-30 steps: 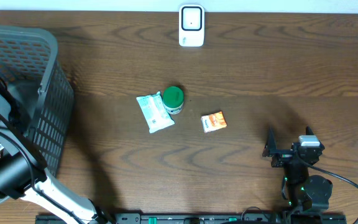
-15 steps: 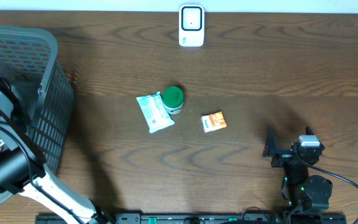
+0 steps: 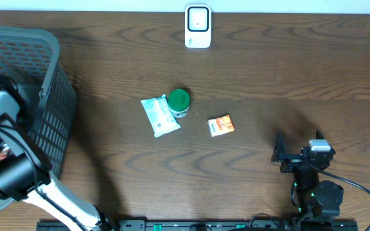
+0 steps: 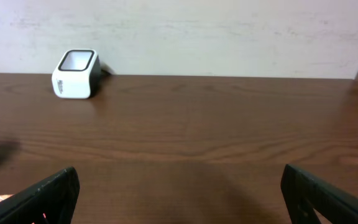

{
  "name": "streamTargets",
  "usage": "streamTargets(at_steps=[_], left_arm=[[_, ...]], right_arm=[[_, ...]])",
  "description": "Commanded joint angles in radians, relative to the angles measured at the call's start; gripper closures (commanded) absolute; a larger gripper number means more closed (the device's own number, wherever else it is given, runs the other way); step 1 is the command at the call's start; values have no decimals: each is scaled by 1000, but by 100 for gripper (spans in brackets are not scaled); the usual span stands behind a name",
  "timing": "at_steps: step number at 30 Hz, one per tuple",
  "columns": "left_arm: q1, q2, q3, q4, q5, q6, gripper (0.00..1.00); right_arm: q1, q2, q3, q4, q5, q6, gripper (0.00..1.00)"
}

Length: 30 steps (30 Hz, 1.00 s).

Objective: Scan the item barcode
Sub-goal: 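Reach the left gripper into the basket and grasp the red chocolate bar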

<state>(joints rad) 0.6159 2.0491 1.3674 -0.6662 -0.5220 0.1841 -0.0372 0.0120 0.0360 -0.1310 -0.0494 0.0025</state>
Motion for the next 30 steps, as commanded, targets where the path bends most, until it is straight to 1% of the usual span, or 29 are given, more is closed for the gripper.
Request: streamTargets(at_steps=[1,3,7,15,18,23,26,30], left_arm=[[-71,-13,-32,-7,277,-11,93],[-95,-21,-32,-5,306,-32,93],[-124,-22,-32,-5,306,-92,93],[-122,-49,-32,-5,305,-160,93],[-123,-103,-29,-5,301,-160,93],[-123,-255,-17,-2,302,-161,93],[-123,-381,-17,3,302,-200,93],[-123,-459,-17,17,302,-205,93]], right_arm=[[6,-5,-3,0,-2,-11,1],[6,-5,-3,0,-2,-11,1],[6,-5,-3,0,-2,-11,1],[6,-5,-3,0,-2,-11,1],[6,-5,-4,0,-2,-11,1],[6,-5,-4,0,-2,-11,1],[6,-5,-3,0,-2,-11,1],[6,-5,-4,0,-2,-11,1]])
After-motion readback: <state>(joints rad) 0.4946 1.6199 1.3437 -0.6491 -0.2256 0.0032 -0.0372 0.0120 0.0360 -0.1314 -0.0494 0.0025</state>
